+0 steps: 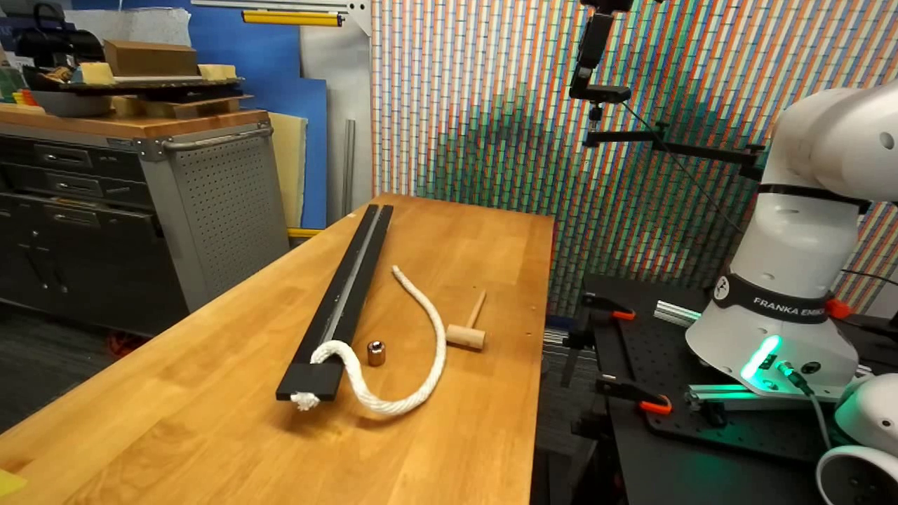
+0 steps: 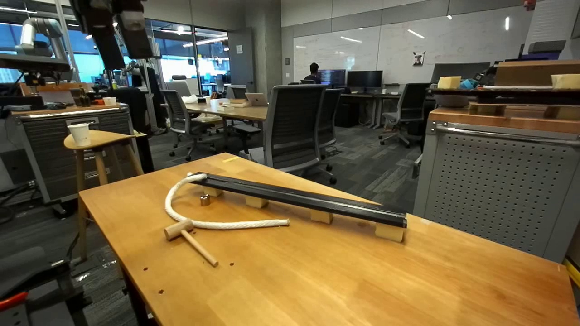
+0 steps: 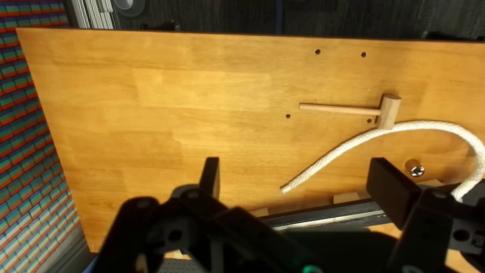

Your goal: Align the rope with the black object

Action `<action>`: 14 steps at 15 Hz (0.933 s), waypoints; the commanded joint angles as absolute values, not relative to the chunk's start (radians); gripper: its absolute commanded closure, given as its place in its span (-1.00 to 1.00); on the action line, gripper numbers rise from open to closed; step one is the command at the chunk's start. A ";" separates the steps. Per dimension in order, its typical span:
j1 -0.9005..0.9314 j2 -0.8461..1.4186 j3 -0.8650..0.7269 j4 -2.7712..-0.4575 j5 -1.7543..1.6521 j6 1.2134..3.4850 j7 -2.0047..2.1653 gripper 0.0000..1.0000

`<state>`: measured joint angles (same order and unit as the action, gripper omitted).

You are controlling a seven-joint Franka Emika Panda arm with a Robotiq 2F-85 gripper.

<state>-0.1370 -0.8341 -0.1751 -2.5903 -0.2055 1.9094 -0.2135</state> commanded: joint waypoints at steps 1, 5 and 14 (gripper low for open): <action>-0.132 -0.776 -0.153 -2.590 -0.193 1.966 -0.134 -1.00; -0.119 -0.687 -0.129 -2.598 -0.190 2.060 -0.086 -1.00; -0.139 -0.385 -0.006 -2.554 -0.210 2.320 0.175 -1.00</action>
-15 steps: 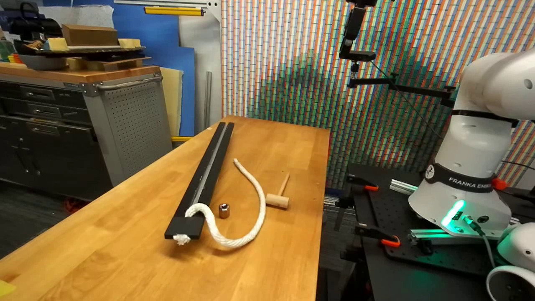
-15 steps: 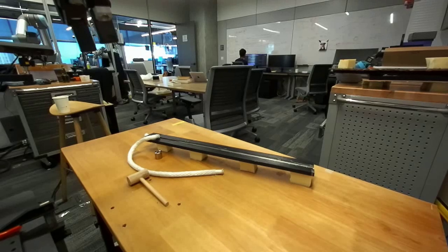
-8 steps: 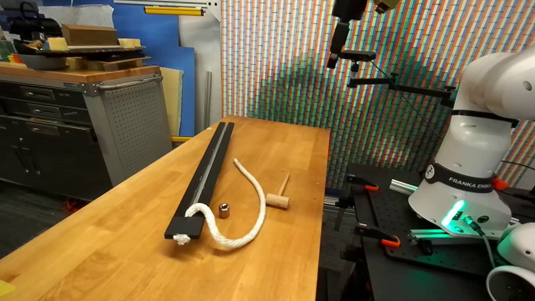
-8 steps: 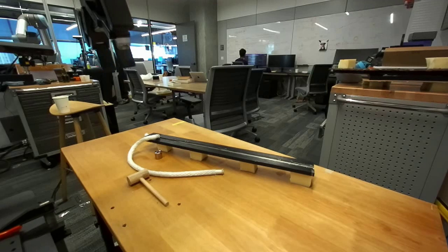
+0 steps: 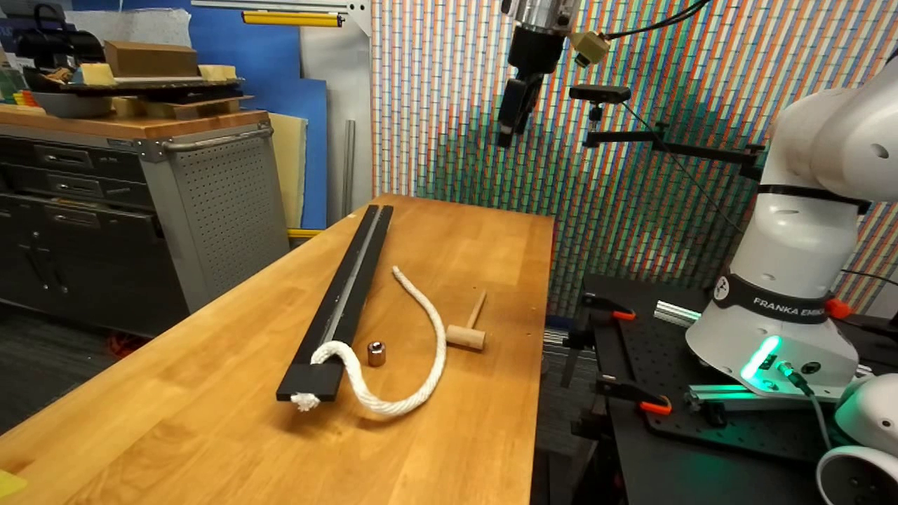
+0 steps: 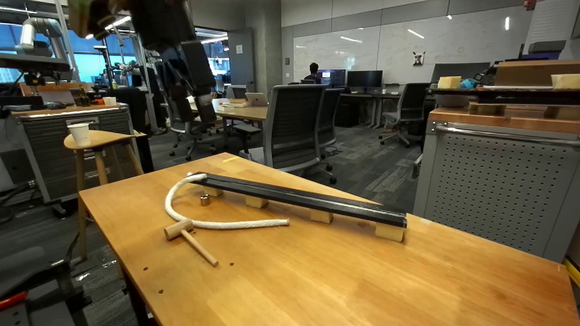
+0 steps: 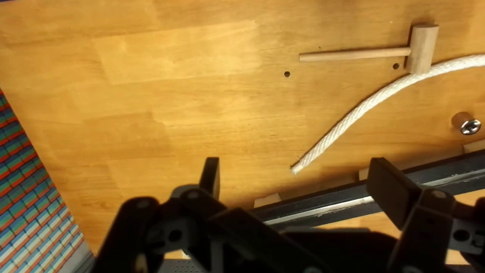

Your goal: Align the rope with the black object

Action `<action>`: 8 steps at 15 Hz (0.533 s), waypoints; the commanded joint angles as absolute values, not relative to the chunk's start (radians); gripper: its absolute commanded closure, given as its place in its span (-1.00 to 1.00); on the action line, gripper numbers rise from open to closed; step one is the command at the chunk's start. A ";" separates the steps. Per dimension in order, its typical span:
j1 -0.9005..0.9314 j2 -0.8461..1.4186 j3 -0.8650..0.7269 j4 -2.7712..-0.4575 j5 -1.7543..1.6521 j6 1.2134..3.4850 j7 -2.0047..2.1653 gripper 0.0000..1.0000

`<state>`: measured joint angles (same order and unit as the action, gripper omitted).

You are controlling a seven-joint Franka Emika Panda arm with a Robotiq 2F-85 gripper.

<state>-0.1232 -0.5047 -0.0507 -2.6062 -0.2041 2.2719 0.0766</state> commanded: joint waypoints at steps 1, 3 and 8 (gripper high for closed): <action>-0.137 -0.342 0.007 -2.545 -0.209 2.330 0.212 -1.00; -0.126 -0.259 0.023 -2.527 -0.197 2.372 0.273 -1.00; -0.098 -0.073 0.050 -2.460 -0.208 2.440 0.389 -1.00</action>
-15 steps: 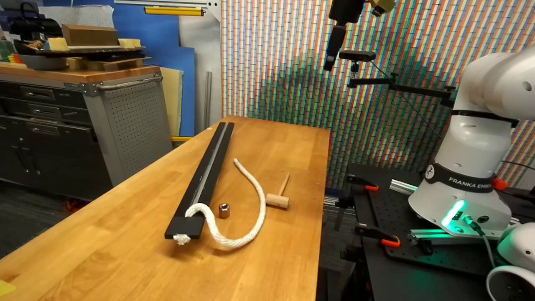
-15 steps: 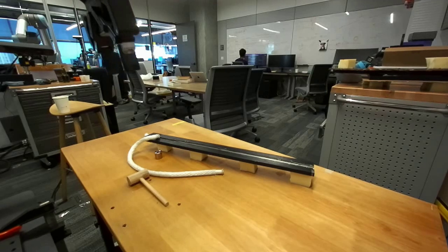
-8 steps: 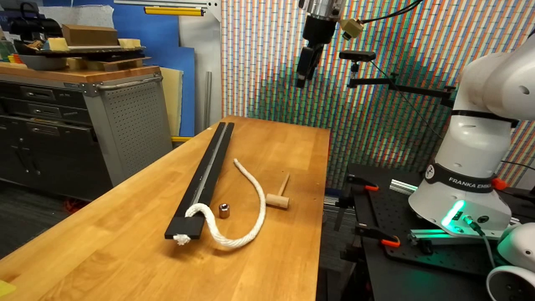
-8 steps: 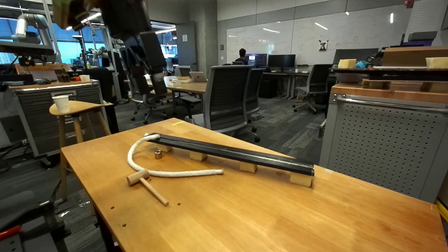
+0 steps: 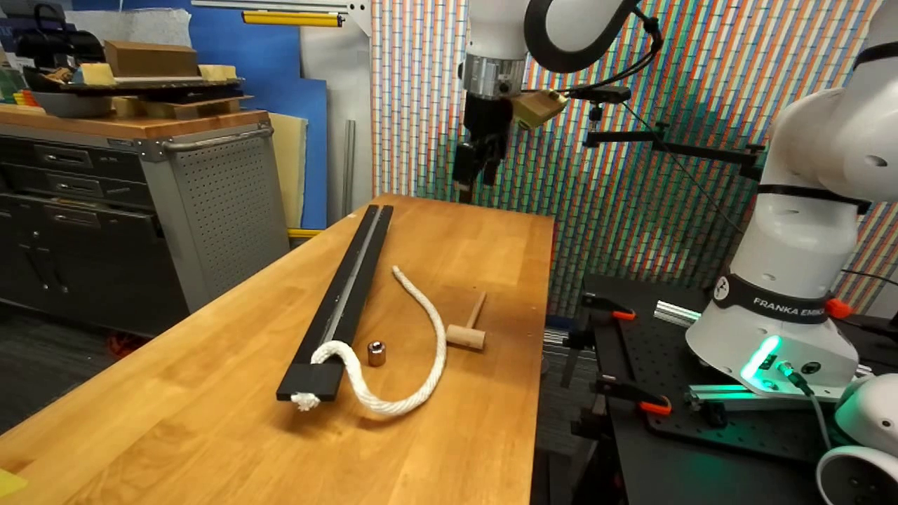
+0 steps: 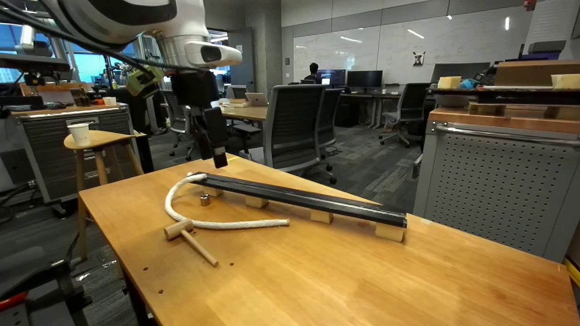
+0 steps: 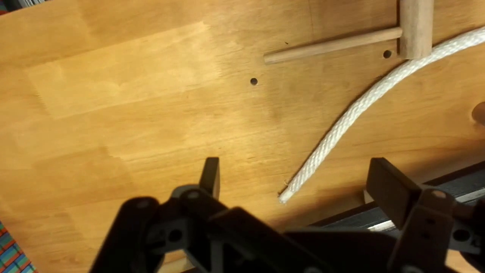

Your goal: Align the rope with the black object

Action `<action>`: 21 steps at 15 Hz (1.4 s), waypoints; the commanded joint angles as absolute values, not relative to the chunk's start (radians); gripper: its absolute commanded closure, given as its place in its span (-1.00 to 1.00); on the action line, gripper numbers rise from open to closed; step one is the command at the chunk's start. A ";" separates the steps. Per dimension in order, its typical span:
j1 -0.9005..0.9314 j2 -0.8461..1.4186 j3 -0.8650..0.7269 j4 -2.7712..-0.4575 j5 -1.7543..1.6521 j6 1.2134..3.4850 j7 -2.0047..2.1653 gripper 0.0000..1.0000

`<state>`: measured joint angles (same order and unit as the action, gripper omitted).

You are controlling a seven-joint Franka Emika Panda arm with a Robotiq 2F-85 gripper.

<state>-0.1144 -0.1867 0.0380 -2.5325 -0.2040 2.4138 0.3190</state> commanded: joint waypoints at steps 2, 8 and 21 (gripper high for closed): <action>-0.084 -0.013 0.047 -2.437 -0.231 2.479 0.435 -1.00; -0.030 0.159 0.013 -2.332 -0.221 2.496 0.519 -1.00; 0.081 0.469 -0.099 -2.109 -0.150 2.601 0.584 -1.00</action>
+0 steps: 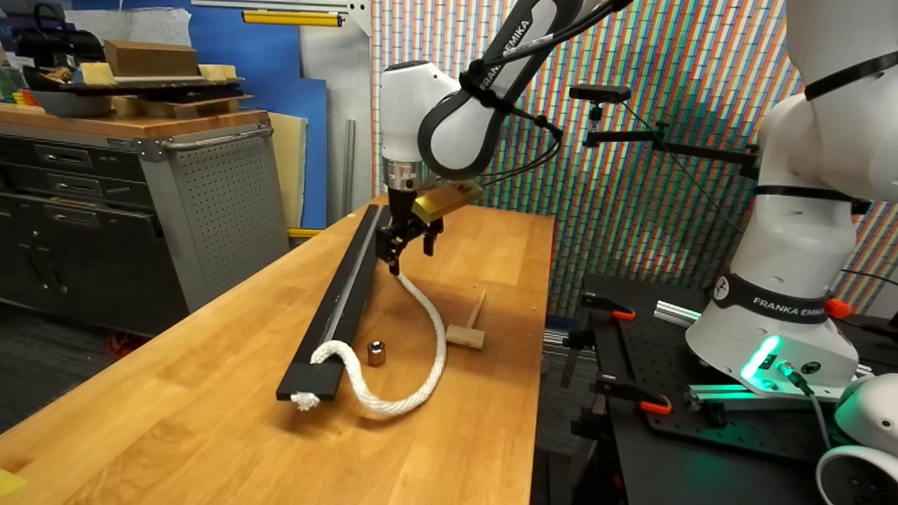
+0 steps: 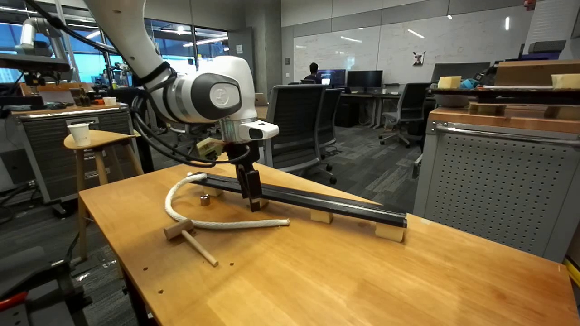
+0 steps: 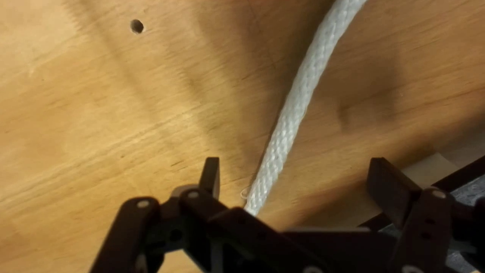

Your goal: Align the rope with the black object

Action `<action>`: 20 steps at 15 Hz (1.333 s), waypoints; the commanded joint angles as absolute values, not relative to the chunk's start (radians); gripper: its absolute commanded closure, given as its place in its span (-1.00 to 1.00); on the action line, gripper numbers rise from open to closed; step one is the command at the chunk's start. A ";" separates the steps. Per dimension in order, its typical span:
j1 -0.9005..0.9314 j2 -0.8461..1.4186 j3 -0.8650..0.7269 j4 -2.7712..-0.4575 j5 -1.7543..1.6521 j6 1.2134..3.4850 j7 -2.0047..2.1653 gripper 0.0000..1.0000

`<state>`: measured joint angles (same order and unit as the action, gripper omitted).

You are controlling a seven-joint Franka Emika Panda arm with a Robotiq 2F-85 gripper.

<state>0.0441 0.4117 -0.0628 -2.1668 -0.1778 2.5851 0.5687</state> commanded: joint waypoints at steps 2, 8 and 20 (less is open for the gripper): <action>0.086 0.498 -0.107 -2.088 -0.131 2.603 0.577 -1.00; 0.084 0.566 -0.117 -2.042 -0.068 2.611 0.564 -1.00; 0.056 0.578 -0.110 -2.041 0.042 2.602 0.532 0.27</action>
